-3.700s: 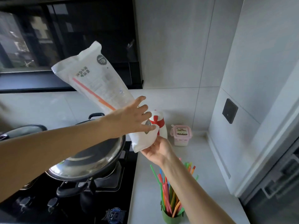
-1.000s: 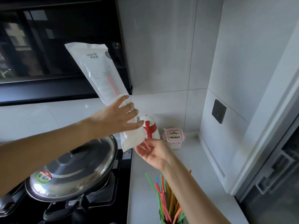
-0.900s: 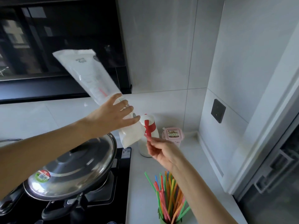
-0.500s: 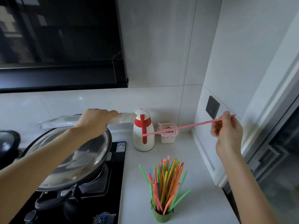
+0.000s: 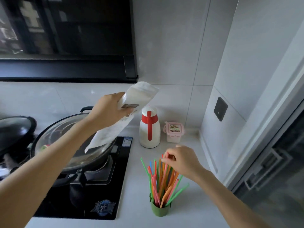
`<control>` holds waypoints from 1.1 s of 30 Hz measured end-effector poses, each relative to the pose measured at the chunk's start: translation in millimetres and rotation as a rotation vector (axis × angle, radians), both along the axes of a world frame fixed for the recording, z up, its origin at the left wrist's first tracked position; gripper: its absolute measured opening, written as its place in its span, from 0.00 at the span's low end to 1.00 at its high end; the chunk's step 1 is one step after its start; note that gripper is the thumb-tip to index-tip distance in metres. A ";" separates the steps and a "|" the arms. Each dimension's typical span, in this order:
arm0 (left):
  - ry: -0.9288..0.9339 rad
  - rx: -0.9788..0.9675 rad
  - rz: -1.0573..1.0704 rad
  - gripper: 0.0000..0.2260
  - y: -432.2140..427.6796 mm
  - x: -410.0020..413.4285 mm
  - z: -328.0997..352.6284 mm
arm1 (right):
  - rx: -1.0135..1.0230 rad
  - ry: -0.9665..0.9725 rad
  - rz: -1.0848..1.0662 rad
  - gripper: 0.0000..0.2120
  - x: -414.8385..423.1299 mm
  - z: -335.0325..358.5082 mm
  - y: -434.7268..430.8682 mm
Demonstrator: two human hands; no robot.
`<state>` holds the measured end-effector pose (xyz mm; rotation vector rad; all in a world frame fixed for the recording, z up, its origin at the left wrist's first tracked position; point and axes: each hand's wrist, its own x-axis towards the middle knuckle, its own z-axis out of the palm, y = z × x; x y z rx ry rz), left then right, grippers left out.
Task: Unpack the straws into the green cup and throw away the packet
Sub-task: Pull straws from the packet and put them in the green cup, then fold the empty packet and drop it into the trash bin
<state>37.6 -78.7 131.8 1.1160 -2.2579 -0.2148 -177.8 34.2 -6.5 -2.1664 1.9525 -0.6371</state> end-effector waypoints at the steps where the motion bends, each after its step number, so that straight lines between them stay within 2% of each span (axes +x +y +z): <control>1: 0.040 0.058 0.006 0.10 5.0 -1.0 0.8 | 0.023 0.056 0.000 0.11 1.6 -9.1 -1.4; 4: 0.175 0.224 0.025 0.09 19.0 0.4 0.7 | 0.016 0.118 0.006 0.12 2.9 -18.8 -5.8; 6: 0.275 0.326 0.026 0.08 25.2 6.4 -1.1 | -0.062 0.057 -0.045 0.19 2.9 -11.0 -5.7; 7: 0.310 0.361 0.030 0.07 29.0 10.5 -0.9 | -0.136 -0.022 -0.089 0.21 3.7 -2.1 -4.6; 9: 0.376 0.422 0.023 0.07 36.3 18.9 1.0 | -0.213 -0.310 -0.124 0.24 9.0 22.5 0.4; 11: 0.463 0.485 -0.020 0.08 47.0 24.7 6.2 | -0.089 -0.582 -0.034 0.31 21.2 49.2 8.6; 12: 0.513 0.522 -0.054 0.08 53.0 26.9 8.9 | -0.013 -0.622 0.033 0.32 29.2 59.3 12.7; 13: 0.556 0.561 -0.086 0.09 59.3 28.8 12.2 | 0.045 -0.622 0.097 0.29 37.5 65.4 16.2; 14: 0.584 0.590 -0.115 0.10 64.6 31.1 14.3 | 0.083 -0.656 0.158 0.22 46.0 69.2 20.0; 16: 0.606 0.626 -0.140 0.12 77.7 37.3 16.2 | 0.142 -0.866 0.196 0.10 63.3 73.5 32.0; 18: 0.590 0.681 -0.140 0.16 91.9 49.6 7.5 | 0.163 -1.067 0.163 0.08 75.6 70.0 45.6; 20: 0.558 0.807 -0.158 0.19 110.8 68.1 -14.4 | 0.160 -1.172 0.122 0.09 84.4 61.0 62.8; 23: 0.561 0.962 -0.237 0.19 141.6 91.9 -65.0 | 0.173 -1.211 0.054 0.11 92.6 38.8 93.2; 26: 0.718 1.092 -0.170 0.12 166.7 109.3 -117.3 | 0.339 -1.327 0.008 0.12 101.6 7.5 129.0; 29: 0.829 1.360 -0.122 0.10 188.7 118.5 -158.5 | 0.411 -1.397 -0.128 0.25 108.6 -29.2 162.3; 31: 0.749 1.409 -0.099 0.10 206.9 119.1 -176.5 | 0.416 -1.369 -0.171 0.28 112.5 -50.3 186.1; 33: 0.636 1.449 -0.105 0.09 227.3 115.0 -192.7 | 0.417 -1.261 -0.207 0.27 114.3 -66.4 208.5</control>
